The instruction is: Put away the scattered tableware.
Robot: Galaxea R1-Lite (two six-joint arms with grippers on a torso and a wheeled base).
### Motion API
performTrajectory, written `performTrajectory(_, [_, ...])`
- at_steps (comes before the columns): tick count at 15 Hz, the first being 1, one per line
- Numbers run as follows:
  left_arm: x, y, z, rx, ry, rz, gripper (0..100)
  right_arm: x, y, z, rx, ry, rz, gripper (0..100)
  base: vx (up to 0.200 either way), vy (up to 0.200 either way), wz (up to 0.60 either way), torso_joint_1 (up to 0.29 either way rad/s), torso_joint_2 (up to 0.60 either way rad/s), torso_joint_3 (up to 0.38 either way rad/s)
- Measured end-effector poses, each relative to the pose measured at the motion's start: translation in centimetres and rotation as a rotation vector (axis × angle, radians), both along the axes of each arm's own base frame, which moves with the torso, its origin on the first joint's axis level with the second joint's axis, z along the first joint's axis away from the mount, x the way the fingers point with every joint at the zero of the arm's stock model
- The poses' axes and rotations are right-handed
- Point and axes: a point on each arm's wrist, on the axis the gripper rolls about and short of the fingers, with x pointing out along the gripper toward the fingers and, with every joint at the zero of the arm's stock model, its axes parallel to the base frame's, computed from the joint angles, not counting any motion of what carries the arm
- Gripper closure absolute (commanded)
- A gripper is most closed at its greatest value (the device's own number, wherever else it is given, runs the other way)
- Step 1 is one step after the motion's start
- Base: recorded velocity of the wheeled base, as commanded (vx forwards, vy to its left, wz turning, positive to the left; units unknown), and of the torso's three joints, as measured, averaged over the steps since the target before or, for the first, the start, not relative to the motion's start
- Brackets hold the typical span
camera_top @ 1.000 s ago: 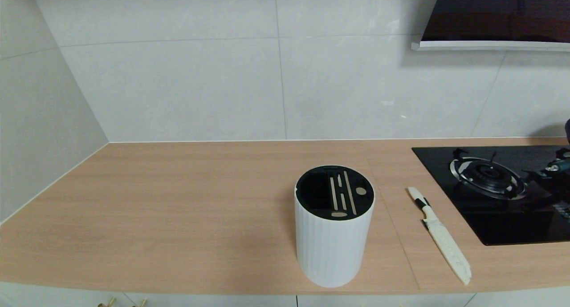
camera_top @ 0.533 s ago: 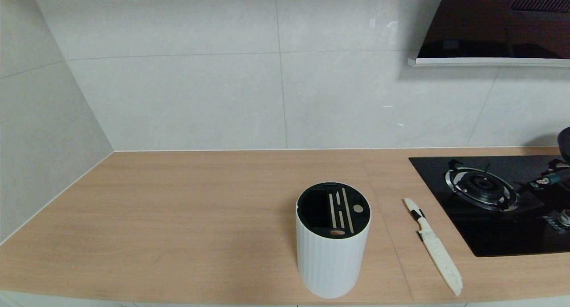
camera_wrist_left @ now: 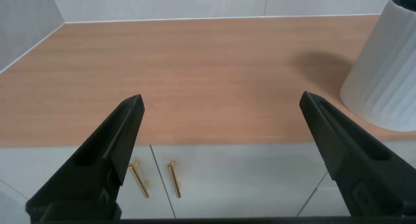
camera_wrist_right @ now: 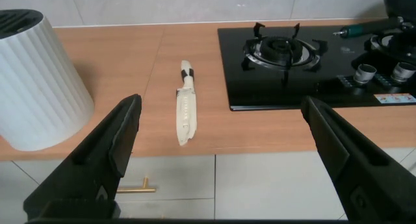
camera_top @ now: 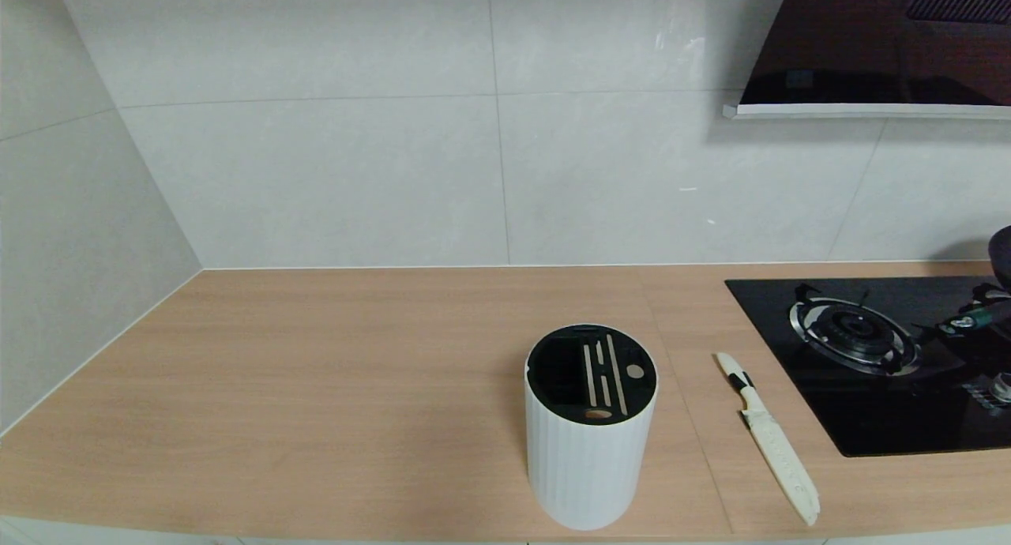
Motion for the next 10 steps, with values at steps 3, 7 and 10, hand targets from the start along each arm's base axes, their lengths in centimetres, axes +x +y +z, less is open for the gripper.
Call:
performTrajectory(3, [0.0,0.0,0.0,0.0,0.0,0.0,0,0.0,0.0,0.1,-0.006,-0.007,0.002,0,0.0,0.0,0.0,0.0,0.0,0.0])
performTrajectory(7, [0.0,0.0,0.0,-0.001,0.0,0.0,0,-0.9,0.2,4.1,0.043,-0.11,0.118,0,0.0,0.0,0.0,0.0,0.0,0.0])
performTrajectory(10, [0.0,0.0,0.0,0.0,0.0,0.0,0,0.5,0.5,5.6,0.058,0.01,0.237,0,0.0,0.0,0.0,0.0,0.0,0.0])
